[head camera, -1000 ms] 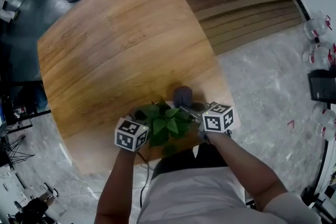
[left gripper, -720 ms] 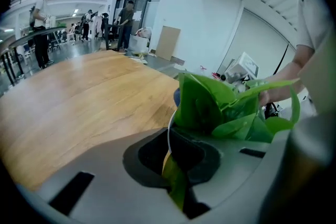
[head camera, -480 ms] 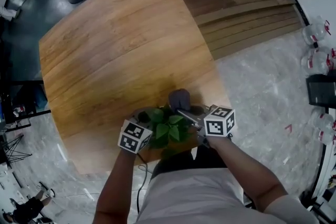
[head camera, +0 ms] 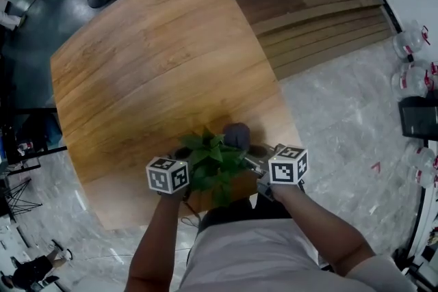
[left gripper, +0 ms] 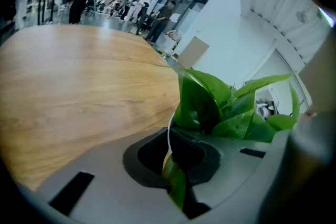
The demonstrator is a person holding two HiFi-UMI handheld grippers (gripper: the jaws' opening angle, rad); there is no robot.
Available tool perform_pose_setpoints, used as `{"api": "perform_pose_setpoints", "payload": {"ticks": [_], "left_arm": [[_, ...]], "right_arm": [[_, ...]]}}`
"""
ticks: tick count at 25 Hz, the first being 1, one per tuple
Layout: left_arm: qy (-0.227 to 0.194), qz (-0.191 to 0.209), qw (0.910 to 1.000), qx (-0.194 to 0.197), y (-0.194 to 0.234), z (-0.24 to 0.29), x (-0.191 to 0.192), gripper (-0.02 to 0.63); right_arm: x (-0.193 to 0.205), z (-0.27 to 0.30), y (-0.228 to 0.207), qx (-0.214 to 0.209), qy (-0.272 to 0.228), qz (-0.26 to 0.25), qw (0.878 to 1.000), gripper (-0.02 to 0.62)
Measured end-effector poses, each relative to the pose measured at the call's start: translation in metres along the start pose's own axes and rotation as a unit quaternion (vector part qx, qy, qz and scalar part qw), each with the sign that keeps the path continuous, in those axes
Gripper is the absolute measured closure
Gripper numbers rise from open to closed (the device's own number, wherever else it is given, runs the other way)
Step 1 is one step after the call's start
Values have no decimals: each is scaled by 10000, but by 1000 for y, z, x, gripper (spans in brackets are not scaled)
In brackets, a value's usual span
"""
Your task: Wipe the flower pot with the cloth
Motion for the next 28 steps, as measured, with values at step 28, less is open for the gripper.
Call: {"api": "perform_pose_setpoints", "payload": {"ticks": [28], "left_arm": [[-613,-1638,9844,-163,24,-10,6,589]], "right_arm": [[23,29,-52,1233,57,36,9923,531]]}}
Point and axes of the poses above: the fingertips, and each gripper's own axes: z forward along the fingers, y to its left, x out of its underside, the point moved 7 cm from there along -z, backward along the fingers, and after that the axes turned 6 degrees about x, right-handed, at the moved point
